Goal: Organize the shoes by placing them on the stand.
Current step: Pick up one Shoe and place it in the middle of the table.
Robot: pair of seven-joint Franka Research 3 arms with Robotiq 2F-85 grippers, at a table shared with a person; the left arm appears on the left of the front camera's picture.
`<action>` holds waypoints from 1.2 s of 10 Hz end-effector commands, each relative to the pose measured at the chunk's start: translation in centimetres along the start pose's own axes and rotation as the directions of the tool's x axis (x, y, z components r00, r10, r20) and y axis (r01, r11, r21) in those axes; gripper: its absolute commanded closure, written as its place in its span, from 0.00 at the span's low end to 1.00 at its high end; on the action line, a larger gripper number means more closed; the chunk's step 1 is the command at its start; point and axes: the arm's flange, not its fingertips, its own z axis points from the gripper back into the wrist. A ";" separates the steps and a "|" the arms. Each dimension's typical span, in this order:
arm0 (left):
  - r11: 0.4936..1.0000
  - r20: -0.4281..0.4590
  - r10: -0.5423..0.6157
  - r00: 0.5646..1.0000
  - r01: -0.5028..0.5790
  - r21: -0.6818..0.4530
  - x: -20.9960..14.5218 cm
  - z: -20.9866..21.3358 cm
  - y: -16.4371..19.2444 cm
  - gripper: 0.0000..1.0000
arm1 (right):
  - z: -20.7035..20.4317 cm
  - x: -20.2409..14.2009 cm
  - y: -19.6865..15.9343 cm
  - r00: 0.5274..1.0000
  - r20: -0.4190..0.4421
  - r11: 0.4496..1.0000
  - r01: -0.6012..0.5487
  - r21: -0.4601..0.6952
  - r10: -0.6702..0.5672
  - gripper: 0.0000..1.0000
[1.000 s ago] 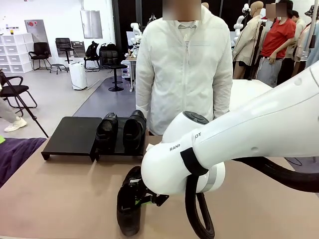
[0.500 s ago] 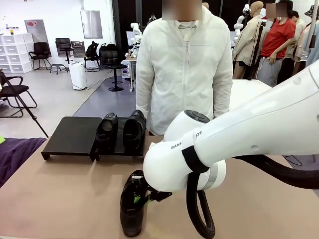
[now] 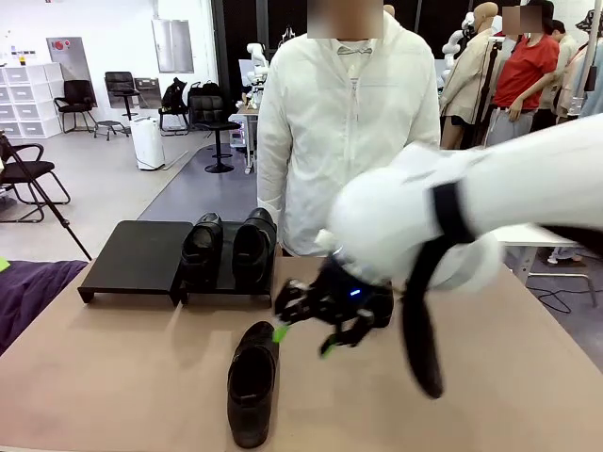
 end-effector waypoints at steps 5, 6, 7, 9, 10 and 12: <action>1.000 0.005 -0.019 1.000 0.019 -0.014 -0.1 0.1 -0.1 0.00 | 19.9 -4.8 -16.5 0.989 -0.090 0.993 -0.109 0.053 0.113 0.00; 1.000 0.005 -0.019 1.000 0.019 -0.014 -0.1 0.1 -0.1 0.00 | 21.5 -5.6 -19.3 0.993 -0.001 0.986 -0.113 0.120 0.114 0.00; 1.000 0.005 -0.019 1.000 0.019 -0.014 -0.1 0.1 -0.1 0.00 | 21.8 -6.0 -21.6 0.989 0.096 0.978 -0.131 0.165 0.117 0.00; 1.000 0.005 -0.019 1.000 0.019 -0.014 -0.1 0.1 -0.1 0.00 | 19.3 -4.6 -23.7 0.987 0.130 0.982 -0.110 0.151 0.091 0.00; 1.000 0.005 -0.019 1.000 0.019 -0.014 -0.1 0.1 -0.1 0.00 | 23.7 -6.4 -22.2 0.994 0.077 0.986 -0.085 0.141 0.074 0.00; 1.000 0.005 -0.019 1.000 0.019 -0.014 -0.1 0.1 -0.1 0.00 | 23.7 -6.4 -22.2 0.994 0.077 0.986 -0.085 0.141 0.074 0.00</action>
